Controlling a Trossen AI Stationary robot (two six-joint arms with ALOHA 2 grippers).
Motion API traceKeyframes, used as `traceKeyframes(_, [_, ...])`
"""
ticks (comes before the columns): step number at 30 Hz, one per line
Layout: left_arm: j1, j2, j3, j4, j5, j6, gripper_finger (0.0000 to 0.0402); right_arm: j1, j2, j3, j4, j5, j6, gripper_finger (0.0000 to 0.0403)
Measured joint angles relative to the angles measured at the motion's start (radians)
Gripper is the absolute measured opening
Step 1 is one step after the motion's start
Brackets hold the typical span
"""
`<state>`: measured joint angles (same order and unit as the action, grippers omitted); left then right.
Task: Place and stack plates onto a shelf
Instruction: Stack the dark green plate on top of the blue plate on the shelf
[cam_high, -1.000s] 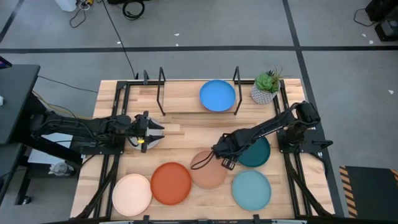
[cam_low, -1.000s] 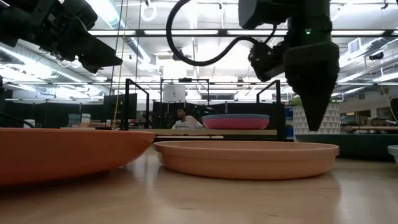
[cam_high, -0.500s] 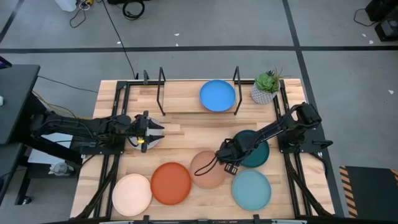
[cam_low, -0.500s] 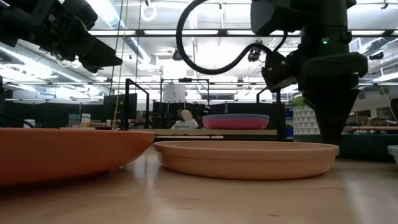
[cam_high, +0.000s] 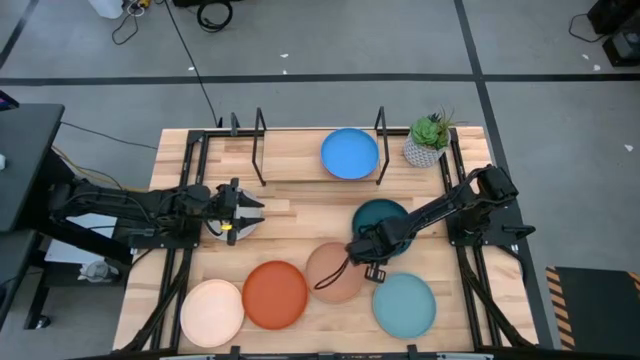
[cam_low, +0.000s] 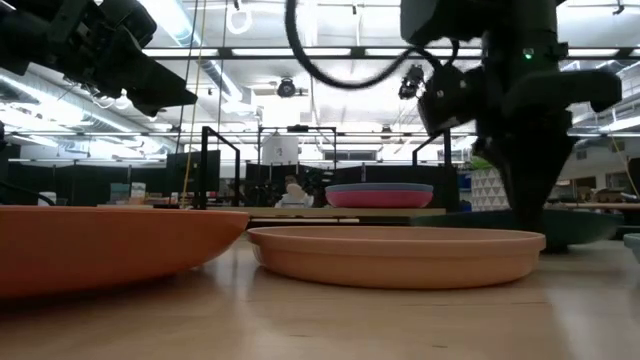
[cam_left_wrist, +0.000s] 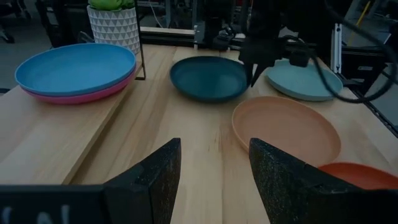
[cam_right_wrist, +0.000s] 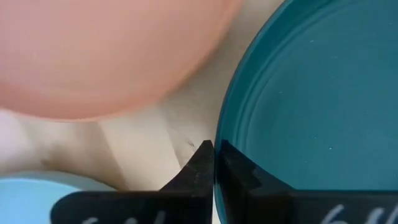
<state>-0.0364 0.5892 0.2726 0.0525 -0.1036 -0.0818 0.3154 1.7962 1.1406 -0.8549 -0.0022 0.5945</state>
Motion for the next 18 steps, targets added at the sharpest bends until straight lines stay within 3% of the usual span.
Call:
traceKeyframes(12, [0.000,0.000,0.000,0.000,0.000,-0.001,0.0196,0.014,0.001,0.149,0.004,0.069,-0.441,0.0018])
traceKeyframes(18, [0.000,0.000,0.000,0.001,-0.004,-0.012,0.0196,-0.004,0.002,0.212,-0.016,0.184,-0.581,0.0018])
